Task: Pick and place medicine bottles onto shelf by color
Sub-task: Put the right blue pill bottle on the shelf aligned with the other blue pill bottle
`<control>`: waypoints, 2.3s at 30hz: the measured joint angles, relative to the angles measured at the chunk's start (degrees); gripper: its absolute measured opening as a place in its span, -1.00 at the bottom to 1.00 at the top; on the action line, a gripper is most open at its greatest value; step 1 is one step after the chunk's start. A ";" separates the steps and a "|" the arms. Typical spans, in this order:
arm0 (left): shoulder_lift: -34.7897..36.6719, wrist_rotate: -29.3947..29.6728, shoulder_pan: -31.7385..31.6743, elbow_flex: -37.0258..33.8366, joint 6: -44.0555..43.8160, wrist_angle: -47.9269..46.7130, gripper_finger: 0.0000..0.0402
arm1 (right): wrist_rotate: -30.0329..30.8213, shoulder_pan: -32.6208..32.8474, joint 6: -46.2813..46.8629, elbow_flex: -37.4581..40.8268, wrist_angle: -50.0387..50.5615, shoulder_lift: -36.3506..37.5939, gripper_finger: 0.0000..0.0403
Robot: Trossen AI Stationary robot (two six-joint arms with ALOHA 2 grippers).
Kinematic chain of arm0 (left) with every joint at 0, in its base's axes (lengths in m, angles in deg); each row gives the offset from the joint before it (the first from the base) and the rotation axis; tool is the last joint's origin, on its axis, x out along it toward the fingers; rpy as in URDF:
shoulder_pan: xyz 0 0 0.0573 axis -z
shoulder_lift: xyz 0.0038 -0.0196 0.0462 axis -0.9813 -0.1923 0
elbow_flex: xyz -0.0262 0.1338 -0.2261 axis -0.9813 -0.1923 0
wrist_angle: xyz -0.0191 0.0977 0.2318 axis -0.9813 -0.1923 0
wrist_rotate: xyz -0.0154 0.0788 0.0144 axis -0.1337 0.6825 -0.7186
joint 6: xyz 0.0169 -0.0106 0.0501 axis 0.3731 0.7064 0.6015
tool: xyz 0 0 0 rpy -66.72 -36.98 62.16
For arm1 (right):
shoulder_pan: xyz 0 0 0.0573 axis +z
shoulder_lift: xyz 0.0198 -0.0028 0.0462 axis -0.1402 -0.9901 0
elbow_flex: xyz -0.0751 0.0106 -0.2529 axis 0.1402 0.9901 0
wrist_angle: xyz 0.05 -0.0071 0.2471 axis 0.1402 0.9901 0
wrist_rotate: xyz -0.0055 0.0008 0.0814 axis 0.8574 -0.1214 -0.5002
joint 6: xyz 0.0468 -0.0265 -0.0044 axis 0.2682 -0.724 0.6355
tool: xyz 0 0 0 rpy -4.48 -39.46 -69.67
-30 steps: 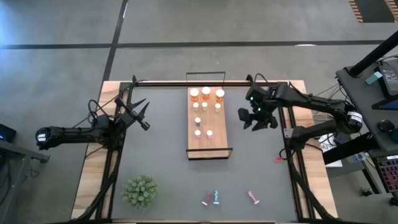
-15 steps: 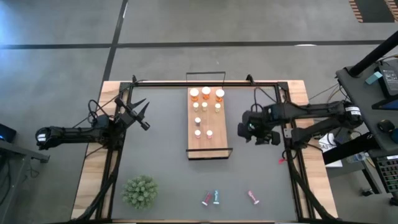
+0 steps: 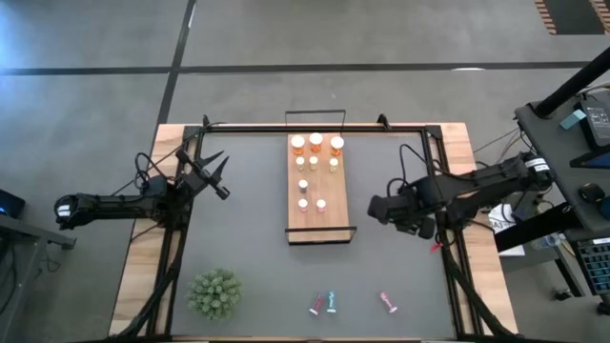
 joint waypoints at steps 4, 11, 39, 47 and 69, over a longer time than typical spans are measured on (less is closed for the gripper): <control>0.00 0.00 0.00 -0.01 0.00 -0.01 -0.64 | -0.02 0.00 -1.99 -1.16 -0.43 0.02 0.01; 0.00 -0.01 0.00 0.01 0.00 -0.01 -0.64 | -2.76 0.83 -1.53 -0.71 -4.04 -0.72 0.01; 0.00 -0.02 0.00 0.00 0.00 -0.02 -0.64 | -1.53 20.34 14.19 -19.93 -17.43 -30.82 0.01; 0.00 -0.02 0.01 0.00 0.00 -0.02 -0.64 | -2.10 20.33 7.18 -27.56 -17.46 -39.27 0.01; 0.00 -0.02 0.00 0.01 0.00 0.01 -0.64 | -5.17 20.33 2.64 -35.66 -22.04 -49.57 0.01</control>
